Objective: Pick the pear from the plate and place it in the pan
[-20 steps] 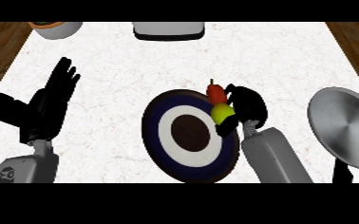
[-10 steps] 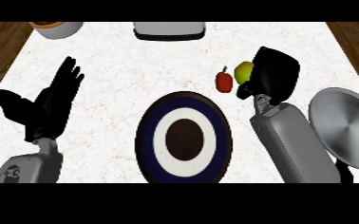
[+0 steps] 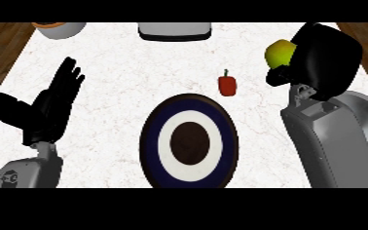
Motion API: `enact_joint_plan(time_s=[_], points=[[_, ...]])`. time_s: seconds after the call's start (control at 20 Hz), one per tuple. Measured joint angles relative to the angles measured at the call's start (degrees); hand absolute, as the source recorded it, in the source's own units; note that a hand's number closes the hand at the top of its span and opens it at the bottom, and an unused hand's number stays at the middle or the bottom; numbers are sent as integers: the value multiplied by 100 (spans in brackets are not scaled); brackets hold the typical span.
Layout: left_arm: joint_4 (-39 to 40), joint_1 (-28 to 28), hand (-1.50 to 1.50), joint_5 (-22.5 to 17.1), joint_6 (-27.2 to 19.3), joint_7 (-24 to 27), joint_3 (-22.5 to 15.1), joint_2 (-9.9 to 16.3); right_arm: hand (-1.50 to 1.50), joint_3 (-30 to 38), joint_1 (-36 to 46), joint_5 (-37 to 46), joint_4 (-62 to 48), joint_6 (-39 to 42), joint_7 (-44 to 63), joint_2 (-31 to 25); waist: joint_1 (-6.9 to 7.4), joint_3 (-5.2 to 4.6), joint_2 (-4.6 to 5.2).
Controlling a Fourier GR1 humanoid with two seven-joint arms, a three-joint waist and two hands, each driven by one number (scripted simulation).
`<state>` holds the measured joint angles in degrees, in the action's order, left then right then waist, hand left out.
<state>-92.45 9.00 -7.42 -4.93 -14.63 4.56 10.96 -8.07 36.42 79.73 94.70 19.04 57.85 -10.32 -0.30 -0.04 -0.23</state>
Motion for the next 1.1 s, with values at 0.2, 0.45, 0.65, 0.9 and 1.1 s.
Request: enact_joint_plan(time_s=[0.2, 0.45, 0.65, 0.9, 1.1], points=[[-23, -120, 0, 23, 41, 88, -5, -15, 150, 506, -283, 30, 378, 35, -129, -294, -10, 2, 5], [44, -52, 0, 60, 43, 113, -8, -59, 150, 1257, -815, -184, 693, -156, -478, -726, -16, 4, 12], [53, -70, 0, 59, 58, 139, 42, -58, 150, 1935, -1455, -517, 893, -587, -902, -1052, -20, 7, 15], [8, -136, 0, 11, 160, 125, 84, -23, 150, 2815, -2086, -1107, 421, -1430, -1759, -1354, 0, 8, 20], [115, -42, 0, 86, 102, 169, 68, -91, 150, 3245, -2361, -1588, -288, -2130, -2606, -1465, 10, 10, 26]])
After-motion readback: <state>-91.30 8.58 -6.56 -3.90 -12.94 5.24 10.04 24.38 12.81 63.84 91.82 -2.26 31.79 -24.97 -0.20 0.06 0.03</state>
